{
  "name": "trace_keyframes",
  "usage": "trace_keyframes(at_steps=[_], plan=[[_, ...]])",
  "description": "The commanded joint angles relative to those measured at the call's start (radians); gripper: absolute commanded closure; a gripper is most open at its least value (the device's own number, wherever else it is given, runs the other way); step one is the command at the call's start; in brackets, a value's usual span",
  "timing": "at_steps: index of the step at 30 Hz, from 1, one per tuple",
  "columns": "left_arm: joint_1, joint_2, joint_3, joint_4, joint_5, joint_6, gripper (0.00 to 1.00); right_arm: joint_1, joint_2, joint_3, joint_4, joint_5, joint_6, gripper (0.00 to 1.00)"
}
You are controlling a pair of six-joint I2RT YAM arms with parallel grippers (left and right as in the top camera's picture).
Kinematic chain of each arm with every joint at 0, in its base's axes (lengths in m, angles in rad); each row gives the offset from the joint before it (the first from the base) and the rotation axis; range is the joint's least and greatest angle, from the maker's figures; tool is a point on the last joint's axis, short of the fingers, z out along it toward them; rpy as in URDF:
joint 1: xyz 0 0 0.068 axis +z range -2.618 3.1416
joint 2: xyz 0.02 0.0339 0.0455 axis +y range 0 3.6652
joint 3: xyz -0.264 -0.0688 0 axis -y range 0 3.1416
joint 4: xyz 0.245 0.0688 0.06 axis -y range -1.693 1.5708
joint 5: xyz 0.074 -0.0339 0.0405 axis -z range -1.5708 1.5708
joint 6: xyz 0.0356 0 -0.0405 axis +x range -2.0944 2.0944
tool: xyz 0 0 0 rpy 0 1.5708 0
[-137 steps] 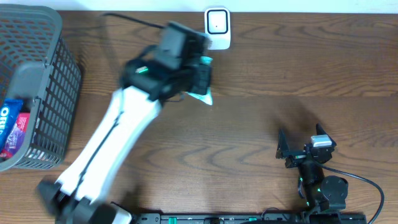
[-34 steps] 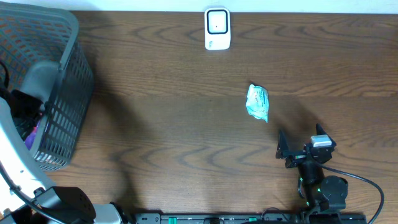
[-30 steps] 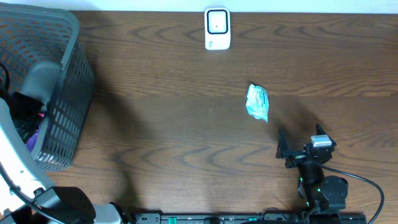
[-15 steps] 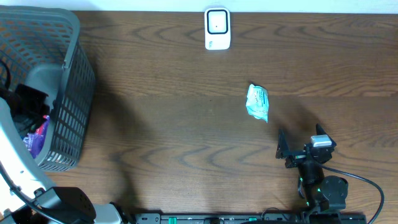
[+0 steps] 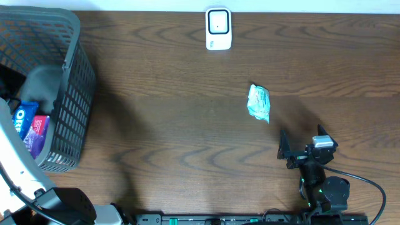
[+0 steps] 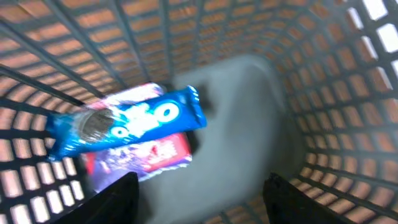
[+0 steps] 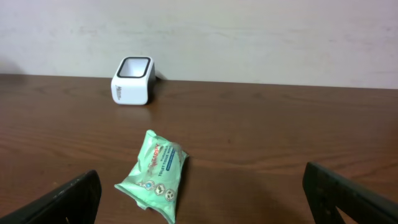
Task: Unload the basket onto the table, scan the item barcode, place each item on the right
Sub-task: 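Return the left gripper into the basket and grasp the pink snack bag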
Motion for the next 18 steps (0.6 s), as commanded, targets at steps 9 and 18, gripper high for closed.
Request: trace_keyframes(at_steps=[9, 18], plan=[[0.002, 0.274, -0.041, -0.003, -0.086, 0.018, 0.35, -0.002, -0.002, -0.002, -0.003, -0.006, -0.011, 0.01], [0.001, 0.455, -0.041, -0.024, -0.084, 0.018, 0.36, -0.002, -0.002, -0.002, -0.003, -0.006, -0.011, 0.01]])
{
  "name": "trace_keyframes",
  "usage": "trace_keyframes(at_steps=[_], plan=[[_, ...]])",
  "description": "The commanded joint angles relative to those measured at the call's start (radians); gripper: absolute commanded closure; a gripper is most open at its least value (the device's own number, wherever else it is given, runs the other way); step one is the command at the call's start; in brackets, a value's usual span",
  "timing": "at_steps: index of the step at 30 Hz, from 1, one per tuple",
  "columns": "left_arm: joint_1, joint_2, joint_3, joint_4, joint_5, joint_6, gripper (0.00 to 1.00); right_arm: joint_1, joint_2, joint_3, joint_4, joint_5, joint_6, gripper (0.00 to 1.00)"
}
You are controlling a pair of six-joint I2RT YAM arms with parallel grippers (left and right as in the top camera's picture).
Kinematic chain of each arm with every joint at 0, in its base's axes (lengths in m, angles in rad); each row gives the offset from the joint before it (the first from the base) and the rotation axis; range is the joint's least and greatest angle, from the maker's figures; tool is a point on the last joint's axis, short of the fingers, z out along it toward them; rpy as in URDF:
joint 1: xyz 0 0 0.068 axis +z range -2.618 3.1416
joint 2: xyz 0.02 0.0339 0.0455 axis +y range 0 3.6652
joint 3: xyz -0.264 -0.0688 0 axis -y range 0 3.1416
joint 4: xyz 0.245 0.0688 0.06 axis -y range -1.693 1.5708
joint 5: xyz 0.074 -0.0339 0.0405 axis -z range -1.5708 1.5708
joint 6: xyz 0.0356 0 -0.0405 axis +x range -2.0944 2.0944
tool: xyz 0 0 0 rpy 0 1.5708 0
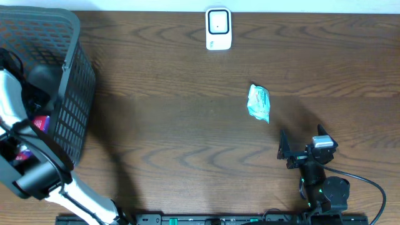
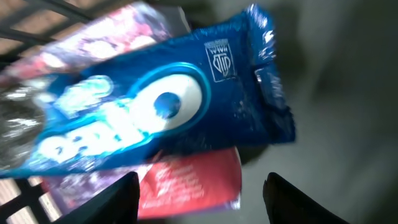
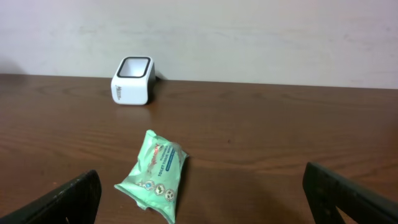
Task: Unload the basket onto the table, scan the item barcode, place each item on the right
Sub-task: 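Return the left gripper into the basket and grasp the pink snack bag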
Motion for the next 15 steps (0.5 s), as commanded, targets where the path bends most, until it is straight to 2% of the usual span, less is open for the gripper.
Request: trace_keyframes(at_steps=[1, 7, 8, 9, 10, 11, 15], plan=[[0.001, 0.065, -0.002, -0.008, -0.016, 0.013, 0.36, -0.002, -0.002, -0.002, -0.003, -0.006, -0.011, 0.01], [0.001, 0.155, -0.002, -0.013, -0.015, 0.013, 0.39, -0.002, -0.001, -0.002, -0.003, -0.006, -0.011, 0.01], [0.001, 0.169, -0.002, -0.016, -0.012, 0.013, 0.46, -0.002, -0.002, -0.002, -0.003, -0.006, -0.011, 0.01], [0.001, 0.179, -0.003, -0.018, -0.012, 0.013, 0.58, -0.002, -0.002, -0.002, -0.003, -0.006, -0.011, 0.01], [0.001, 0.186, -0.003, -0.021, -0.011, 0.013, 0.71, -0.002, -0.002, -0.002, -0.003, -0.006, -0.011, 0.01], [0.001, 0.19, -0.003, -0.022, -0.008, 0.013, 0.92, -0.002, -0.002, -0.002, -0.003, -0.006, -0.011, 0.01], [0.001, 0.177, 0.015, -0.043, 0.065, 0.009, 0.93, -0.002, -0.002, -0.002, -0.003, -0.006, -0.011, 0.01]])
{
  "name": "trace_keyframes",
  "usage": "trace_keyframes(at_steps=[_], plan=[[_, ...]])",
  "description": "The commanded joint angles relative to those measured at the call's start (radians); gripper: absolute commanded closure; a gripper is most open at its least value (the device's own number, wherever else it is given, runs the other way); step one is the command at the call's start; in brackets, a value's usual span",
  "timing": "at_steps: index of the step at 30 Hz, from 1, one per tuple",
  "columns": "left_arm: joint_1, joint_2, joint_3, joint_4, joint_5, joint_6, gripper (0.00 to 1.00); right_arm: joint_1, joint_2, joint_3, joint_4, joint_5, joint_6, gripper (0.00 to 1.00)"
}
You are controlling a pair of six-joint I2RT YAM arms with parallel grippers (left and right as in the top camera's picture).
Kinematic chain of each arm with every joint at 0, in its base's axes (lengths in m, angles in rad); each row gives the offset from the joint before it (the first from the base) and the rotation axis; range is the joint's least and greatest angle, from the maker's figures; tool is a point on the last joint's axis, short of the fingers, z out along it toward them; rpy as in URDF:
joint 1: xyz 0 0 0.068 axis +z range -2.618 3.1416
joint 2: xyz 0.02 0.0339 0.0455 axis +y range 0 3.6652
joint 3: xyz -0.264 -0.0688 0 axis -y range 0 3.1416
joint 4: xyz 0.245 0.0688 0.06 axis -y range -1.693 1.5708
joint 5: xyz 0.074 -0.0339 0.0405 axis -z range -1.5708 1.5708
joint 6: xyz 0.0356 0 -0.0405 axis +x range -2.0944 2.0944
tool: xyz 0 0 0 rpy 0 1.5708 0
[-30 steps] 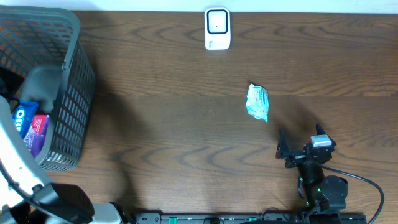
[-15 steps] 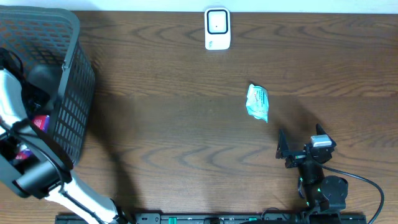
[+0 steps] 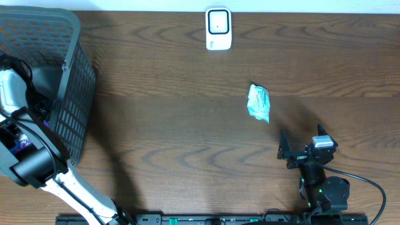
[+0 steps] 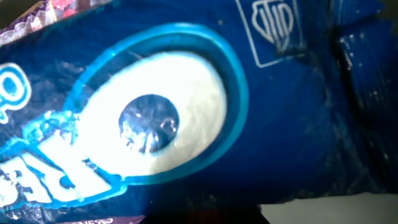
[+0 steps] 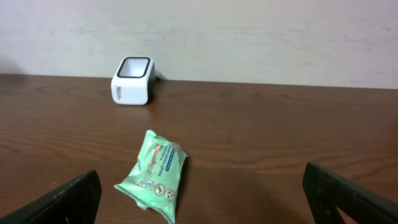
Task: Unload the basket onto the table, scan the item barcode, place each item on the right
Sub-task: 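Return the left gripper into the basket and grasp the pink snack bag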
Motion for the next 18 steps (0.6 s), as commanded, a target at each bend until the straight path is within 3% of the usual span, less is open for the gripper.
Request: trace_keyframes(at_steps=[1, 8, 18], plan=[[0.0, 0.045, 0.009, -0.021, 0.138, -0.005, 0.92, -0.002, -0.002, -0.002, -0.003, -0.006, -0.011, 0.01], [0.0, -0.132, 0.071, -0.063, 0.34, -0.005, 0.93, -0.002, -0.002, -0.002, -0.003, -0.006, -0.011, 0.01], [-0.001, -0.67, 0.078, 0.021, 0.405, -0.011, 0.93, -0.002, -0.002, -0.002, -0.003, -0.006, -0.011, 0.01]])
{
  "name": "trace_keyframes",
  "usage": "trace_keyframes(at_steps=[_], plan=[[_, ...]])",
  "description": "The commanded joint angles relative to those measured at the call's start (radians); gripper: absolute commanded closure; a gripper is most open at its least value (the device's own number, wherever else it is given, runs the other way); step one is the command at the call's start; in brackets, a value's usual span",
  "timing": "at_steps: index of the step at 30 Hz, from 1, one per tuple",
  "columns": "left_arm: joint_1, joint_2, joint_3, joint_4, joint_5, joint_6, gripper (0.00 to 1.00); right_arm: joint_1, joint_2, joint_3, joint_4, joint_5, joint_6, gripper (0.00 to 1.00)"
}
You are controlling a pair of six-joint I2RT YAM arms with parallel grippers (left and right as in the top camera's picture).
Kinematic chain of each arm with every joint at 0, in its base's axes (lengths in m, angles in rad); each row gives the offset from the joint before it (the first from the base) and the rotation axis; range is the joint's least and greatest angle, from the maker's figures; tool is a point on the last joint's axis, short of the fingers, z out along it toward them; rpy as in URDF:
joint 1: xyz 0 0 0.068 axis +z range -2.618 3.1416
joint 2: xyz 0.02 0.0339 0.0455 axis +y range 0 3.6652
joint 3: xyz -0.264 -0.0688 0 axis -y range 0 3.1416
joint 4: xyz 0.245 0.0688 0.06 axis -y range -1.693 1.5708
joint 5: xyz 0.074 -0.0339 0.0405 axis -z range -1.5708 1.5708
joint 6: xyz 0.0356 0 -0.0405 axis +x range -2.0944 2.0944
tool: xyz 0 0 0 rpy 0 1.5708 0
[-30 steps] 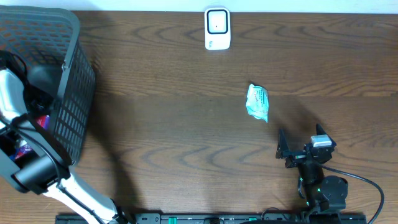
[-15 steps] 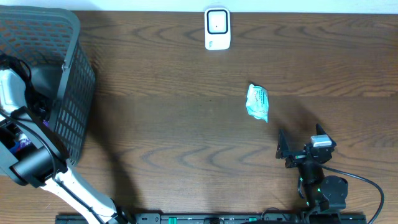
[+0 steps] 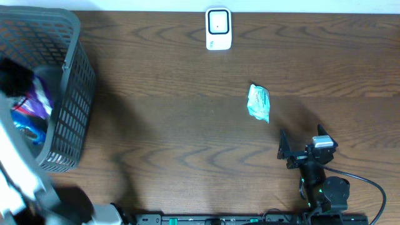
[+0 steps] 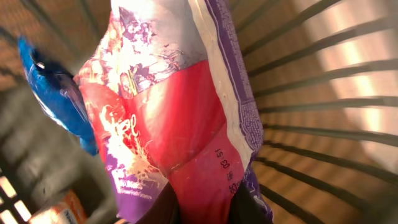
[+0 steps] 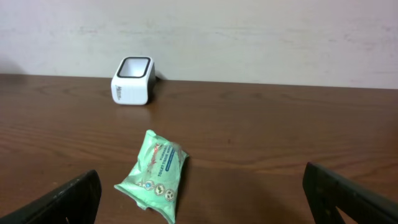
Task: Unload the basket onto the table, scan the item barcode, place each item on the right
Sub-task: 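Return the left gripper into the basket and grasp the pink snack bag, then swing the pink bag past the scanner and release it beside the wipes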
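Observation:
My left gripper (image 4: 205,204) is shut on a purple and red snack packet (image 4: 180,118), which hangs inside the grey mesh basket (image 3: 72,94). From overhead the same packet (image 3: 36,100) shows blurred in the basket. A blue Oreo packet (image 4: 59,99) lies beside and below it. The white barcode scanner (image 3: 218,28) stands at the table's far edge. My right gripper (image 5: 208,205) rests open near the front right, with nothing between its fingers.
A green tissue packet (image 5: 154,174) lies on the wooden table (image 3: 162,125) in front of the right gripper. An orange item (image 4: 59,213) sits at the basket's bottom. The basket's bars (image 4: 311,112) stand close around the held packet.
The left wrist camera was pressed close on the blue Oreo packet. Now the left gripper is shut on the purple and red packet and stands higher in the basket. The right arm has not moved.
My left gripper was open above the Oreo and purple packets in the basket. Then it was lower, close over them, then right against the blue wrapper. Now it holds the purple and red packet. The right arm, scanner and green packet stayed put throughout.

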Motion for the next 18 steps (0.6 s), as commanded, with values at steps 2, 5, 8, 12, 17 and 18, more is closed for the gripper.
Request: trace_keyframes(at_steps=[2, 5, 8, 12, 17, 18], plan=[[-0.002, -0.228, 0.024, 0.0, 0.025, -0.041, 0.93, -0.002, -0.002, -0.002, -0.003, -0.006, -0.011, 0.01], [-0.021, -0.315, 0.024, 0.003, 0.097, -0.047, 0.93, -0.002, -0.002, -0.002, -0.003, -0.006, -0.011, 0.01], [-0.074, -0.377, 0.024, 0.018, 0.225, -0.046, 0.93, -0.002, -0.002, -0.002, -0.003, -0.006, -0.011, 0.01], [-0.225, -0.409, 0.024, 0.034, 0.357, 0.034, 0.93, -0.002, -0.002, -0.002, -0.003, -0.006, -0.011, 0.01], [-0.499, -0.387, 0.018, 0.037, 0.37, 0.308, 0.93, -0.002, -0.002, -0.002, -0.003, -0.006, -0.011, 0.01], [-0.542, -0.378, 0.014, 0.037, 0.37, 0.328, 0.93, -0.002, -0.002, -0.002, -0.003, -0.006, -0.011, 0.01]])
